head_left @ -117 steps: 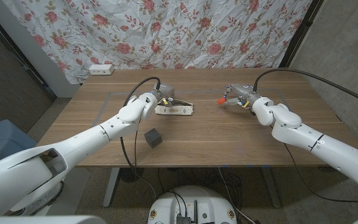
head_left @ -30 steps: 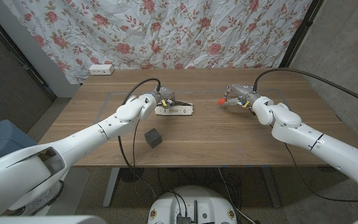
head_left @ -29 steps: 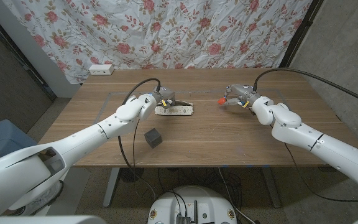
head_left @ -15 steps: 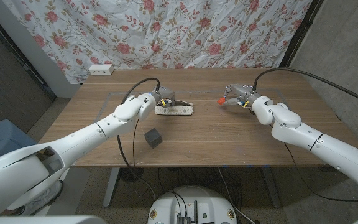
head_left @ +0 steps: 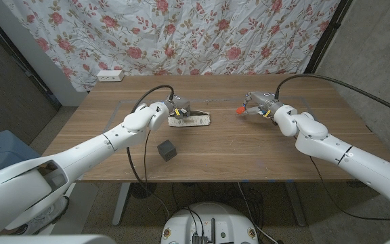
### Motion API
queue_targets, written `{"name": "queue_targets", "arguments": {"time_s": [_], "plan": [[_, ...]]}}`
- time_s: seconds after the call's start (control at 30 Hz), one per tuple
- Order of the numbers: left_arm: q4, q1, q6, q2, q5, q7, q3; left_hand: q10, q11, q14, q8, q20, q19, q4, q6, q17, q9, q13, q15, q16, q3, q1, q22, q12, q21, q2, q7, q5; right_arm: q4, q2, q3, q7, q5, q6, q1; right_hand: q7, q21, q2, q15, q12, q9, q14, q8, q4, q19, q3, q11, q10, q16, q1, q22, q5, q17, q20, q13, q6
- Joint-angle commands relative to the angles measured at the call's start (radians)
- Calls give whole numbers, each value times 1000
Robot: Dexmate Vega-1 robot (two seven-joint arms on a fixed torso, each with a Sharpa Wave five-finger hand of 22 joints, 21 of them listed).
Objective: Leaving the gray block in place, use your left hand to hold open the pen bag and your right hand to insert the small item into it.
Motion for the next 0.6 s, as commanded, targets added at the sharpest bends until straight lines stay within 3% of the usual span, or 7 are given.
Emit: {"name": "queue_targets", "arguments": {"time_s": [0.03,0.23,0.33,0.6], "plan": [[8,0,-14,1,-6,0,-3,14,-7,8,5,-10,13,13,1,6,5,5,-161,7,-25,-8,0,3,6,-15,2,1,-3,-2,4,0,0,-2,-3,-21,-2,10,0,1,5,7,4,-3,2,-6,3,7,2,-3,5,6,3,7,2,32],[-4,2,-4,4,-12,-11,-12,15,-7,8,1,-12,16,23,-12,7,6,5,-159,9,-49,-28,0,1,5,-17,3,-2,0,0,3,0,-1,-1,-1,-21,-2,11,1,1,5,7,4,-3,2,-7,2,7,2,-2,5,6,3,7,2,32],[-12,3,2,9,-15,-19,-17,1,-6,6,-3,-11,14,33,-28,8,6,5,-161,8,-79,-58,0,-3,2,-11,2,-5,3,2,1,1,-2,1,3,-21,-2,11,1,1,5,7,4,-3,3,-7,1,8,2,-2,5,6,3,7,2,32],[-35,9,34,16,-61,-59,-49,-10,-5,-2,-14,-4,5,42,-63,9,5,5,-154,7,-102,-90,1,-5,-2,0,1,-7,9,8,-5,4,-8,4,13,-21,-2,12,0,0,5,7,4,-4,2,-8,1,8,2,-2,5,6,3,7,2,33]]}}
